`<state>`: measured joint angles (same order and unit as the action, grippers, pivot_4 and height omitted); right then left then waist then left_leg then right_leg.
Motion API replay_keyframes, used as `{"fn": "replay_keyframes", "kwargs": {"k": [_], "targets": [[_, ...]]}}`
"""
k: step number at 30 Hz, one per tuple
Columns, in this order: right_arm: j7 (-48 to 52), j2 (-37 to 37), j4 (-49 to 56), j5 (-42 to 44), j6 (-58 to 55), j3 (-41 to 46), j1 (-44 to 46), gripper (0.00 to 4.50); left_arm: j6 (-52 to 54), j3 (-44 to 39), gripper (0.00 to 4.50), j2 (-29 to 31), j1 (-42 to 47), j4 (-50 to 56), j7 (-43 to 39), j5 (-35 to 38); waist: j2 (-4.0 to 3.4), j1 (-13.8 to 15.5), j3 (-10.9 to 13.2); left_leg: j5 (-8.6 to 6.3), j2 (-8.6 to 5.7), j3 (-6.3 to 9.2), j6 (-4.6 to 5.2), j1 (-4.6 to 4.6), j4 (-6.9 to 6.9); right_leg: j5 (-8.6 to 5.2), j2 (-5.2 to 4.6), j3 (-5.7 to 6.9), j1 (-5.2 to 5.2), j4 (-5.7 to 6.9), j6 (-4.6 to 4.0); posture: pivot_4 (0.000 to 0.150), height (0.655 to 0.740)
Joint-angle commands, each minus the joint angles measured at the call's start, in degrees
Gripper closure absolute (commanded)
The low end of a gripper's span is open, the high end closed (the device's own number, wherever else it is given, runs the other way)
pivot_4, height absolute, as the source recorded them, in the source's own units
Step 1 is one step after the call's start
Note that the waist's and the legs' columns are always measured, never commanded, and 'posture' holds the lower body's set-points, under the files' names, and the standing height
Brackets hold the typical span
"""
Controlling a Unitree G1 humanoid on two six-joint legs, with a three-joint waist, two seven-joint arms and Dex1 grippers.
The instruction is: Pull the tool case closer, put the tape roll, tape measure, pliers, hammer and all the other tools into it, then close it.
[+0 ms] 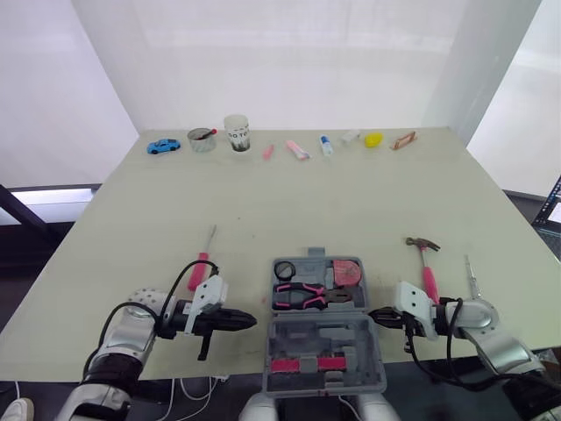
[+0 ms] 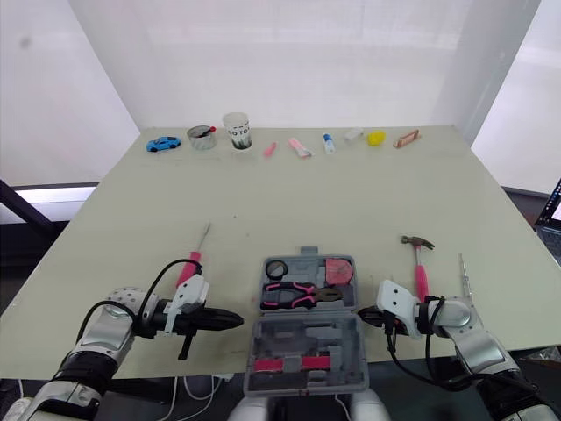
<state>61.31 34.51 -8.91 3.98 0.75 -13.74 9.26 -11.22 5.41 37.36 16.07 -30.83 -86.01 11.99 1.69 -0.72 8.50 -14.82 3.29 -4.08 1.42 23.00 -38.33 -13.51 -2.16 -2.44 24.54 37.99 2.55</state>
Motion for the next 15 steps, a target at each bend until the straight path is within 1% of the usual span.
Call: {"fn": "replay_keyframes", "kwargs": {"k": [1, 5, 9, 15], "targets": [[0.3, 0.0, 0.4, -0.1, 1.0, -0.3, 0.3, 4.37, -1.3, 0.8, 4.48, -0.6, 1.7, -1.0, 0.6, -1.1, 0.00, 0.0, 0.0, 0.00, 0.00, 0.00, 0.00, 0.00, -0.01, 0.01, 0.00, 0.00, -0.01, 0.00, 0.01, 0.150, 0.7400], [0.3, -0.3, 0.1, -0.3, 1.1, -0.5, 0.7, 4.37, -2.0, 2.2, 4.48, -1.2, 1.9, -1.2, -0.2, -2.0, 0.00, -0.1, 0.0, 0.00, 0.00, -0.01, 0.00, 0.00, -0.02, 0.02, 0.01, -0.02, -0.02, -0.01, 0.04, 0.150, 0.7400], [0.4, -0.4, -0.7, -0.6, 1.4, -0.7, 1.4, 4.37, -2.4, 3.3, 4.48, -2.8, 2.7, -2.4, 2.5, -4.0, 0.00, -0.1, 0.0, 0.00, 0.00, 0.00, 0.00, -0.01, -0.02, 0.03, 0.03, -0.04, -0.02, 0.00, 0.04, 0.150, 0.7400], [0.6, -0.8, -1.0, -0.6, 1.3, -0.9, 2.1, 4.37, -1.3, 3.7, 4.48, -4.6, 3.0, -2.7, 3.4, -4.0, -0.01, 0.0, 0.0, 0.00, 0.00, 0.02, 0.00, -0.09, -0.06, 0.05, 0.03, -0.04, -0.14, 0.00, 0.08, 0.150, 0.7400]]}}
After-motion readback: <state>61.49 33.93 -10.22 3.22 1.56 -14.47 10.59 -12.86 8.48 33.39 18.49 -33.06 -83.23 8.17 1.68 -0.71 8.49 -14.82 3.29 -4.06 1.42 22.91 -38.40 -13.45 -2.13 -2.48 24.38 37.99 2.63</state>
